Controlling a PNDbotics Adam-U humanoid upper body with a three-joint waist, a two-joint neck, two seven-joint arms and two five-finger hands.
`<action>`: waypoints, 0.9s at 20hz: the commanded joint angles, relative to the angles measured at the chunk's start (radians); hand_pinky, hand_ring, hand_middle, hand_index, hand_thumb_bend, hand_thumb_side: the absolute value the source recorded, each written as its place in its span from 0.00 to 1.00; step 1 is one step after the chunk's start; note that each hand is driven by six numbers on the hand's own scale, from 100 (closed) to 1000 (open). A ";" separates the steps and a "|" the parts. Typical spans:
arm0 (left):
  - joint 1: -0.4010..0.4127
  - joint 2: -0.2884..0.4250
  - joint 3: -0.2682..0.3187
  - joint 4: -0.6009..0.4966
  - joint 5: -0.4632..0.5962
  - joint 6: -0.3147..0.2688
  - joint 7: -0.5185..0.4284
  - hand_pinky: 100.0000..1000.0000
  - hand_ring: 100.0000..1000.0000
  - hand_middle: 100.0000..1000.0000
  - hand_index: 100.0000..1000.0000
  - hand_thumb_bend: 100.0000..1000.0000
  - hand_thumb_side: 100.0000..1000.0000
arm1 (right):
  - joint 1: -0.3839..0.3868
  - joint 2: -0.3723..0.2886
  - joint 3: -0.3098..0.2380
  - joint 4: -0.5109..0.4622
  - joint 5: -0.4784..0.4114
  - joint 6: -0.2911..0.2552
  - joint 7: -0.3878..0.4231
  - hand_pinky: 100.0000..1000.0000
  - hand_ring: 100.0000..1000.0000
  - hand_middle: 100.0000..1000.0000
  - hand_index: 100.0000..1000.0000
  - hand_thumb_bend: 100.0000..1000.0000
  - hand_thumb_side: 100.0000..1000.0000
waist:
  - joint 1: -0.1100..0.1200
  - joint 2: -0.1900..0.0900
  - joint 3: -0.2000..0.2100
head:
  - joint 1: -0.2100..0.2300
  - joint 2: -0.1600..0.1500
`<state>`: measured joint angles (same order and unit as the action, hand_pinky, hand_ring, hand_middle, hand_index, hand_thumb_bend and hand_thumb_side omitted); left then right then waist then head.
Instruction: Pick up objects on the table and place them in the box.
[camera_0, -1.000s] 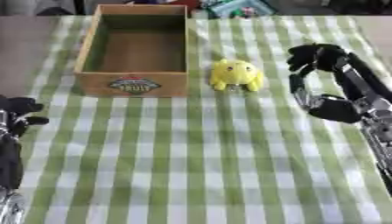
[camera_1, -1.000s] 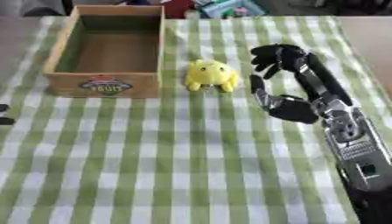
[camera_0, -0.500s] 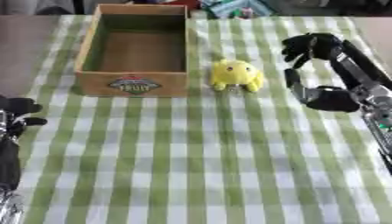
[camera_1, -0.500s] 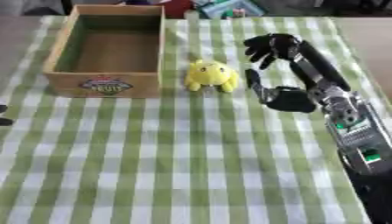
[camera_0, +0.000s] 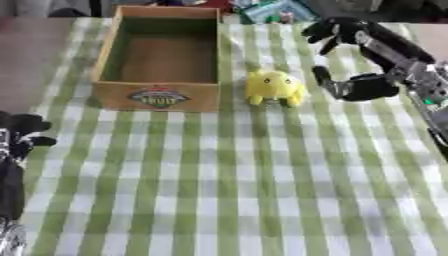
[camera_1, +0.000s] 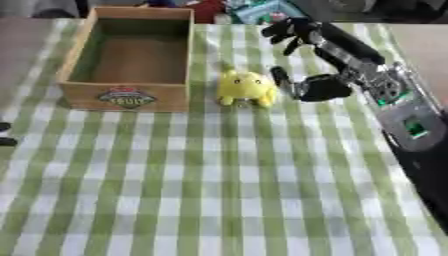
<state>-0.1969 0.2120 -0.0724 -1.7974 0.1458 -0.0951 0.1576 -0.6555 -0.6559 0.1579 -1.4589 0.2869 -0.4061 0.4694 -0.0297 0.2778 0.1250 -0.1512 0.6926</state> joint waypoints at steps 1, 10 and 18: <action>-0.010 0.014 -0.006 -0.010 0.008 0.000 -0.011 0.50 0.60 0.53 0.46 0.00 0.68 | -0.060 -0.002 0.024 0.082 0.047 -0.038 0.077 0.68 0.85 0.89 0.92 0.00 0.13 | 0.001 -0.020 0.005 | -0.007 -0.011; -0.011 0.013 -0.011 -0.007 0.011 0.001 -0.021 0.50 0.60 0.53 0.46 0.00 0.68 | -0.159 0.086 0.037 0.281 0.179 -0.095 0.090 0.73 0.89 0.94 0.92 0.00 0.14 | 0.004 -0.022 0.026 | -0.016 -0.016; -0.014 0.012 -0.013 -0.006 0.012 0.002 -0.024 0.50 0.60 0.53 0.46 0.00 0.68 | -0.184 0.116 0.025 0.362 0.305 -0.104 0.004 0.84 0.94 0.94 0.92 0.00 0.16 | 0.005 -0.023 0.033 | -0.020 -0.022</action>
<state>-0.2017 0.2116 -0.0842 -1.7917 0.1550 -0.0918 0.1373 -0.8195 -0.5297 0.1952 -1.1022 0.5658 -0.5099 0.4932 -0.0270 0.2768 0.1573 -0.1689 0.6832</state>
